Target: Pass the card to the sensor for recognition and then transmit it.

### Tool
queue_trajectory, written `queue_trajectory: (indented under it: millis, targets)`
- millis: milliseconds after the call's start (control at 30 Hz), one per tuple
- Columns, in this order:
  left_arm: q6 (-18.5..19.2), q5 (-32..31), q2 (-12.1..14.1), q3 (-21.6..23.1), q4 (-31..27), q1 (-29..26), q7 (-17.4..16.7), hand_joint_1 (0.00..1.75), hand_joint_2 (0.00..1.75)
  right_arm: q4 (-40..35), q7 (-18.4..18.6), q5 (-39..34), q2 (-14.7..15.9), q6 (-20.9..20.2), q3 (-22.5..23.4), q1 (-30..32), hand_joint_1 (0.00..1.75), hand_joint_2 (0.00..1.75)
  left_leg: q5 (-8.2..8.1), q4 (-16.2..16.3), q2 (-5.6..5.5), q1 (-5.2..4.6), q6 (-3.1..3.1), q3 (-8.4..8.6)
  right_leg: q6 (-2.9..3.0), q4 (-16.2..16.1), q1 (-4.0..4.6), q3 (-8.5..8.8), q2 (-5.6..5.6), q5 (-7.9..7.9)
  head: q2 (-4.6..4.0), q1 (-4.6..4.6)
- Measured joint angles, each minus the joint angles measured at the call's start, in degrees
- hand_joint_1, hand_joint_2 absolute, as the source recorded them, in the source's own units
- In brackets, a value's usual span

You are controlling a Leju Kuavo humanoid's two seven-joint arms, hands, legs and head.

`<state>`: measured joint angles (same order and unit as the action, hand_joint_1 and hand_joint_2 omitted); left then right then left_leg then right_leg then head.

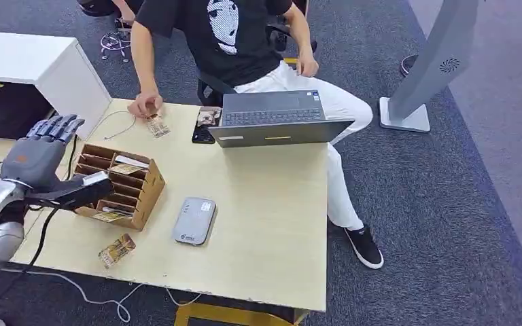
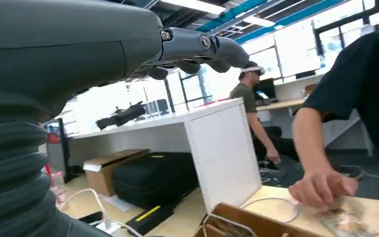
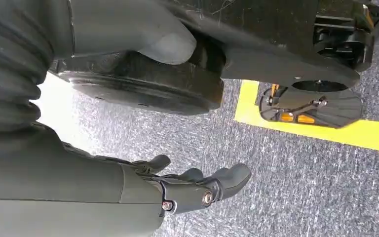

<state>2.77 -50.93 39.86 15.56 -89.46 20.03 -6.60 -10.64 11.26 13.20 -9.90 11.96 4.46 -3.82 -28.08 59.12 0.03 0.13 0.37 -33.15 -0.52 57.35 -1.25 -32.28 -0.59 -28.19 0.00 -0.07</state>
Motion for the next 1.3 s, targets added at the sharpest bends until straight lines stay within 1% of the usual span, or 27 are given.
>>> queue_trajectory:
  millis: [167,700,933,1133,1300]
  targets:
    - [-0.8,-1.0,-2.2,0.0,4.3,0.3,0.0,0.00,1.75,0.0,0.1,0.2,0.0,0.0,0.0,0.0,0.00,1.75,0.01,0.0,0.02,0.00,0.00,0.00,0.00,0.0,0.00,0.00,-0.02,0.00,0.00,0.02]
    - [-0.8,-1.4,-6.6,0.2,10.7,2.6,0.6,0.00,1.75,0.0,0.3,0.9,0.0,0.0,0.5,-0.1,0.00,1.75,0.00,0.0,0.02,0.00,0.00,0.00,0.00,0.0,0.00,0.00,-0.03,0.01,0.00,0.00]
    - [-0.8,-1.4,-7.7,0.3,12.0,3.1,0.7,0.00,1.75,0.0,0.3,0.9,0.0,0.0,0.5,-0.1,0.00,1.75,0.00,0.0,0.02,0.00,0.00,-0.01,0.00,0.0,0.00,0.00,-0.03,0.01,0.00,0.02]
    - [-0.9,-1.0,-8.0,0.5,12.8,3.1,1.8,0.00,1.75,0.0,0.6,0.9,0.1,0.0,0.8,-0.1,0.00,1.75,0.00,0.0,0.01,0.00,0.00,0.00,0.00,0.0,0.00,0.00,-0.02,0.00,0.00,0.02]
    - [-1.4,-1.3,-8.9,0.6,13.4,3.1,2.5,0.00,1.75,0.0,0.5,0.9,0.1,-0.1,1.0,-0.1,0.00,1.75,0.00,0.0,0.02,0.00,0.00,0.00,0.00,0.0,0.00,0.00,-0.03,0.01,0.00,0.02]
